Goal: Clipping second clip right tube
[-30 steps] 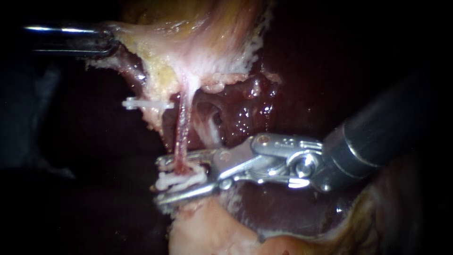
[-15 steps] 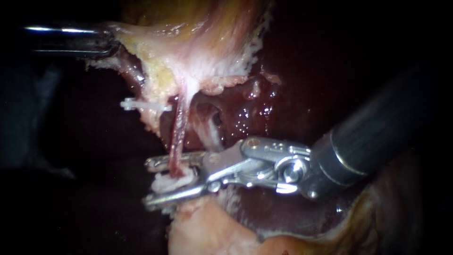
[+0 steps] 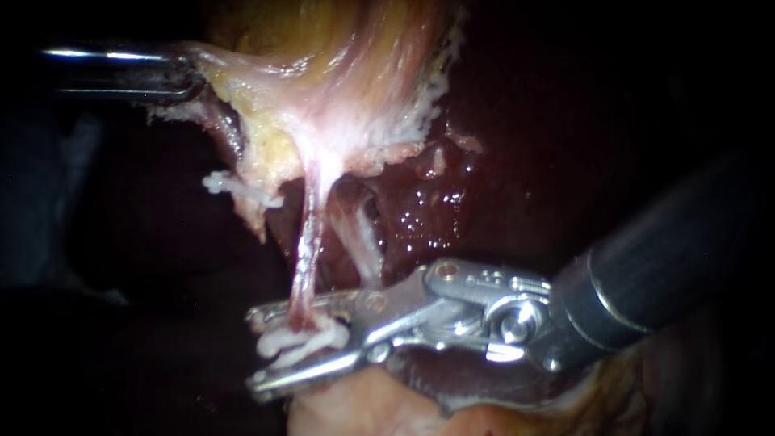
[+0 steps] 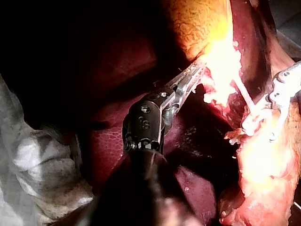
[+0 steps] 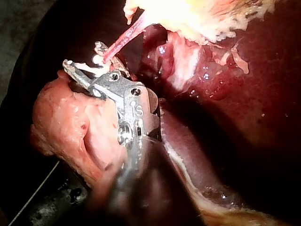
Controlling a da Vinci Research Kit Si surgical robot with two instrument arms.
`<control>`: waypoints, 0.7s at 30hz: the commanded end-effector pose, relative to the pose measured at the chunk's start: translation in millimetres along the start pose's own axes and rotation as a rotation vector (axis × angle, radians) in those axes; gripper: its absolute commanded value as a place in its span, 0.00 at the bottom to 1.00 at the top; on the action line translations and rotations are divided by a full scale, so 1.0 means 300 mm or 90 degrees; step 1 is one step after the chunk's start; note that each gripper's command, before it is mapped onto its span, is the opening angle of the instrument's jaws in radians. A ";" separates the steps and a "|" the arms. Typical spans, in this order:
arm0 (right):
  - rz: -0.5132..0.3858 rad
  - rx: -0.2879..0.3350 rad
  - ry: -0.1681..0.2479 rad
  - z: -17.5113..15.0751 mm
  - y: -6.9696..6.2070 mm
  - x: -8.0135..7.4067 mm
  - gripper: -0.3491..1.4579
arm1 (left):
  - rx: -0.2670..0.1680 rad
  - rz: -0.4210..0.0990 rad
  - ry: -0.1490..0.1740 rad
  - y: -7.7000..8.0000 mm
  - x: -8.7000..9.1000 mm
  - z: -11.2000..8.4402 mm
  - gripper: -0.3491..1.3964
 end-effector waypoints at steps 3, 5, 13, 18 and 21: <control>0.000 0.001 -0.001 -0.001 0.0007 -0.0004 0.38 | 0.000 0.000 0.000 0.0000 0.0001 0.0000 0.00; 0.000 0.000 -0.001 -0.001 0.0012 -0.0004 0.36 | 0.000 0.000 0.000 0.0000 0.0001 0.0000 0.00; 0.000 -0.007 0.002 -0.002 0.0034 -0.0007 0.28 | 0.000 0.000 0.000 0.0000 0.0001 0.0000 0.00; 0.000 -0.008 0.002 -0.003 0.0038 -0.0009 0.22 | 0.000 0.000 0.000 0.0000 0.0001 0.0000 0.00; 0.000 -0.014 0.004 -0.003 0.0042 -0.0009 0.18 | 0.000 0.000 0.000 0.0000 0.0001 0.0000 0.00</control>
